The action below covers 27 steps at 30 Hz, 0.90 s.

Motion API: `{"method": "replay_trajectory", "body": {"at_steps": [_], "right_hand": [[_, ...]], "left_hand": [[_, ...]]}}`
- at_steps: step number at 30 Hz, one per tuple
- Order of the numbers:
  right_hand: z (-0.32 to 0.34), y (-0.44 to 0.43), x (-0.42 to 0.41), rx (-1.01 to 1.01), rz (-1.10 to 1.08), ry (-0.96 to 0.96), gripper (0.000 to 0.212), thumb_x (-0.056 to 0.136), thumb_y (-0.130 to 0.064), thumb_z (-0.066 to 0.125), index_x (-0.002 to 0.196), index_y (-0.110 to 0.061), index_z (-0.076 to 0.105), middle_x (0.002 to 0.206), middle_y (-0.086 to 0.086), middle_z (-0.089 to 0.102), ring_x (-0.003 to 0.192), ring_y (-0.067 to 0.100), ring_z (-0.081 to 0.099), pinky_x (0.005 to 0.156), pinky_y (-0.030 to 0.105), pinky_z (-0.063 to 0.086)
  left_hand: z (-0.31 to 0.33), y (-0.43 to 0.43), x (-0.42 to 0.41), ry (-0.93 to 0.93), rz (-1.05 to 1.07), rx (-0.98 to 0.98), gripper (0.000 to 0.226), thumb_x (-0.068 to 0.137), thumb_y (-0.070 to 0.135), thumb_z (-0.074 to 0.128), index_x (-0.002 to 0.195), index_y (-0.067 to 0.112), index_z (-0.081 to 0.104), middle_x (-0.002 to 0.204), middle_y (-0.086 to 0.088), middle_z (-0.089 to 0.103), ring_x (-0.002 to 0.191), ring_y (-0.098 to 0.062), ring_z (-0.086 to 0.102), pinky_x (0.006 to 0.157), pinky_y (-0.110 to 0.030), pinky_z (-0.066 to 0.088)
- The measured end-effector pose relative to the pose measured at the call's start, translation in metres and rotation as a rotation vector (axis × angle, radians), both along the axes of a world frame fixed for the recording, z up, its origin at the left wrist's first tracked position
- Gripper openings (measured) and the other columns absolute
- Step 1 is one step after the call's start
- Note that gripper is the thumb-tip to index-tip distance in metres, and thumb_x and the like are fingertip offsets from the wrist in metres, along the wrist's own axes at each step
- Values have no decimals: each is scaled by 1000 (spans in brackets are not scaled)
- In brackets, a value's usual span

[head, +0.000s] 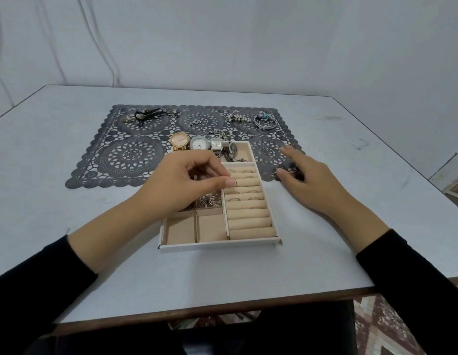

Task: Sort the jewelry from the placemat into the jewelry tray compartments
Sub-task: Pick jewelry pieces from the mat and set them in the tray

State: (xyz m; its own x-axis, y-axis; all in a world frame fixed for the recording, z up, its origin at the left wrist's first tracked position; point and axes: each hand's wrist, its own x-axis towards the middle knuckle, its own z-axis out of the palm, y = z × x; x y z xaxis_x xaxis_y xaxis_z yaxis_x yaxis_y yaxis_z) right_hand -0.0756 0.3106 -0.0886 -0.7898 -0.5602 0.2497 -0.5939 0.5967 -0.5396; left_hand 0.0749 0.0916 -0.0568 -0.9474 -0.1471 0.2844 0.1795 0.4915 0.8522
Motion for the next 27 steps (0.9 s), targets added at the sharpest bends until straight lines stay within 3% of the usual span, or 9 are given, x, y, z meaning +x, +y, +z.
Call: {"method": "replay_trajectory", "body": {"at_steps": [1,3,6,9,15,27], "right_hand": [[-1,1,1,31,28,-10,53,96,-32,54,146,-22,38,152,-6,36,137,10,36,92,-3,24],[-3,1,2,98,62,-19,57,98,-37,50,149,-21,32,157,-8,25,144,10,25,112,16,21],[-6,-1,4,191,76,-15,60,98,-45,43,150,-21,28,158,-6,22,146,12,20,115,25,13],[-6,-1,4,218,67,-15,60,98,-46,41,150,-18,28,158,-3,25,145,14,20,118,31,16],[-7,-2,3,230,71,0,59,99,-45,39,150,-17,28,158,-2,24,147,14,15,118,30,13],[-8,-2,3,232,76,-13,60,99,-46,38,150,-17,27,159,-2,21,147,14,13,118,30,13]], "left_hand": [[0,0,0,0,-9,-28,18,73,27,80,83,13,75,75,6,73,70,-3,65,68,-15,50],[1,2,0,3,-31,-90,13,75,24,81,82,15,75,76,7,73,73,-3,66,69,-11,48],[1,2,-1,8,-55,-196,11,75,26,83,80,19,76,79,7,74,76,-5,68,72,-17,52],[3,0,-3,-14,-101,-287,10,75,27,83,80,22,76,81,9,74,79,-6,69,76,-24,54],[5,-1,-7,-43,-187,-391,11,76,34,82,79,26,75,78,14,74,86,-6,71,79,-34,54],[3,-3,-7,1,-230,-378,14,74,32,83,81,20,80,80,12,75,80,-7,71,75,-35,55]]}}
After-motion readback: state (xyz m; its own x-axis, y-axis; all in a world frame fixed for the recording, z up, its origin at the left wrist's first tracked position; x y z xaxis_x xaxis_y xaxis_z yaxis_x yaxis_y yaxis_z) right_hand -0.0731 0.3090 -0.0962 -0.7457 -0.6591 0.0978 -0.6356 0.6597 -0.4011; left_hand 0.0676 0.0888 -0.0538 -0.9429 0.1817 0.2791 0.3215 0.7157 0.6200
